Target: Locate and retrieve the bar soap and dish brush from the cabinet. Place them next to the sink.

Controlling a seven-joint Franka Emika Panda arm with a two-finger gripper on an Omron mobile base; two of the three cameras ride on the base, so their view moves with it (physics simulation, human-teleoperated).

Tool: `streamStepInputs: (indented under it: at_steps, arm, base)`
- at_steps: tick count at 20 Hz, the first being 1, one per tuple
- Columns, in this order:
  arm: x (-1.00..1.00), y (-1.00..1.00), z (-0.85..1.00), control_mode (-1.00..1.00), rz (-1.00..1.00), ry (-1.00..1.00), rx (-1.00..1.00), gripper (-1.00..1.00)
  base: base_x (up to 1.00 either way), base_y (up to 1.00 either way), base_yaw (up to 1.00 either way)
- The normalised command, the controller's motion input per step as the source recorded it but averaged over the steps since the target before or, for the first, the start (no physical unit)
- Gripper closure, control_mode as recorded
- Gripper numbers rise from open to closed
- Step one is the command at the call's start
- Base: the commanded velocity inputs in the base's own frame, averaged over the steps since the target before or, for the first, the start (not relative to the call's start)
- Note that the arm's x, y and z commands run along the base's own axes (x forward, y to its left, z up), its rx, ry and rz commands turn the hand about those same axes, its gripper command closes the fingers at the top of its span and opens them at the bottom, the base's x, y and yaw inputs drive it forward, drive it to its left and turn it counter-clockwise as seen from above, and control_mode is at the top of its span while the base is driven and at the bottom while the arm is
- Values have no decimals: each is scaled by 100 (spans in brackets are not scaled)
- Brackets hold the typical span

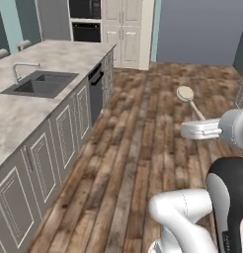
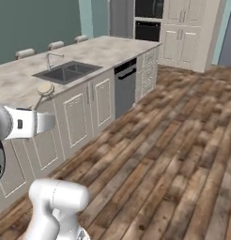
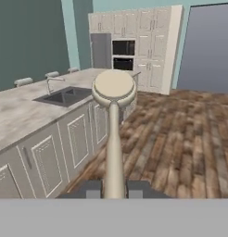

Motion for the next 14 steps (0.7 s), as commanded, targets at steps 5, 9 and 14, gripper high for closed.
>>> streamStepInputs:
  at_steps: [5,9,14]
  arm:
    - [0,0,0,100,0,0,0,100]
    - [0,0,0,100,0,0,0,100]
    - [0,0,0,100,0,0,0,100]
  base:
    - [64,34,21]
    - [67,14,28]
    - [70,-7,34]
